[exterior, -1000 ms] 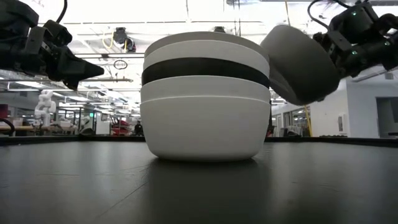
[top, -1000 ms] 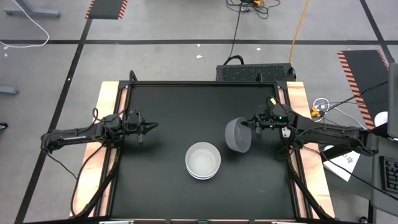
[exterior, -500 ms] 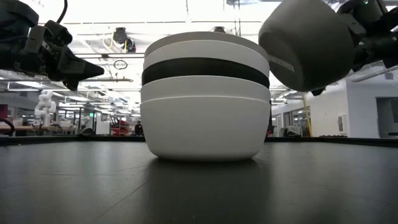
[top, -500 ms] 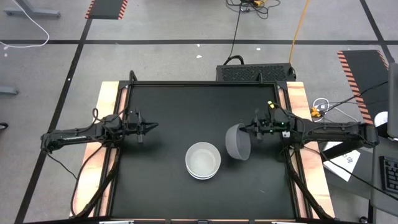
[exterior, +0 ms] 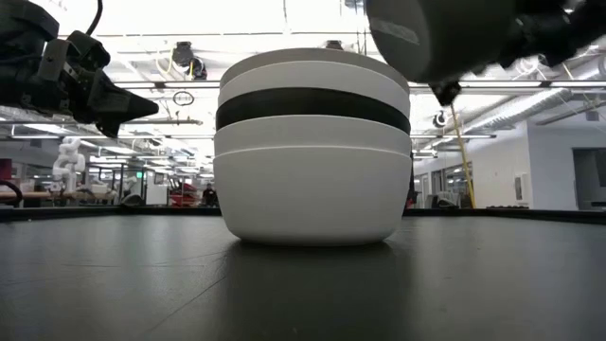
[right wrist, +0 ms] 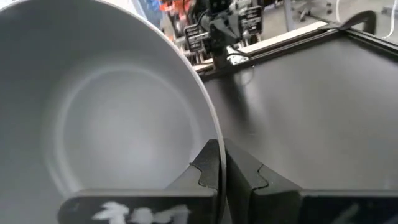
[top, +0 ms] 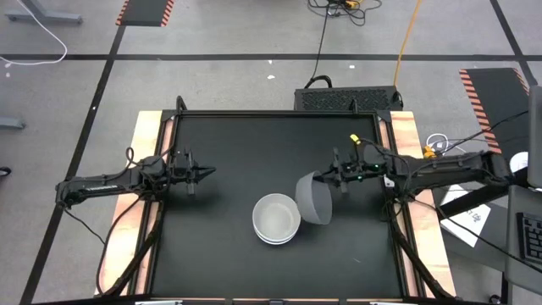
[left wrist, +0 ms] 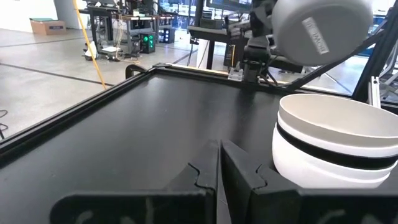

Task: Nest bowls inside each other
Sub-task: Stack the dark gray bowl on the gray bowl

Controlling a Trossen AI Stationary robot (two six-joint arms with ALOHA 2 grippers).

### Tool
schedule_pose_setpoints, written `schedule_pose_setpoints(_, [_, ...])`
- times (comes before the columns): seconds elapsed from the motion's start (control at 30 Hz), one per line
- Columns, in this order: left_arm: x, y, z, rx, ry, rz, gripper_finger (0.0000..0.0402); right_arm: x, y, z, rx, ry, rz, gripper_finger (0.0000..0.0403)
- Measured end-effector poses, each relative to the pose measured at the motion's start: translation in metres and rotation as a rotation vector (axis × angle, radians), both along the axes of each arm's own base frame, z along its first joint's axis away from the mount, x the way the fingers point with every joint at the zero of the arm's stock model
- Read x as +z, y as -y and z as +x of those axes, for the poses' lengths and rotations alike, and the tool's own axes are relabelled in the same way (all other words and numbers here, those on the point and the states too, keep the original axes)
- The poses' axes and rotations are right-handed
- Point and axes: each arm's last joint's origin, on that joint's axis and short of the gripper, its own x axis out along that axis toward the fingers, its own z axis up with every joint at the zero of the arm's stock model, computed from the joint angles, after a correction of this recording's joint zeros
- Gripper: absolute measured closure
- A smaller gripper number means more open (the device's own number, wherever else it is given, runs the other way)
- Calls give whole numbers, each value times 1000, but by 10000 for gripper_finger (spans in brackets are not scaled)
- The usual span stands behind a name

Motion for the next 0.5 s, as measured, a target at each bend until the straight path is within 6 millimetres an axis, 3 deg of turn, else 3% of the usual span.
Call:
schedule_pose_setpoints(0.23, [0, 0, 0, 0, 0, 0, 380, 37, -6, 53, 62, -141, -49, 403])
schedule_pose_setpoints(0.5, [0, 0, 0, -1, -1, 4, 380, 46, 1, 94, 60, -365, -51, 403])
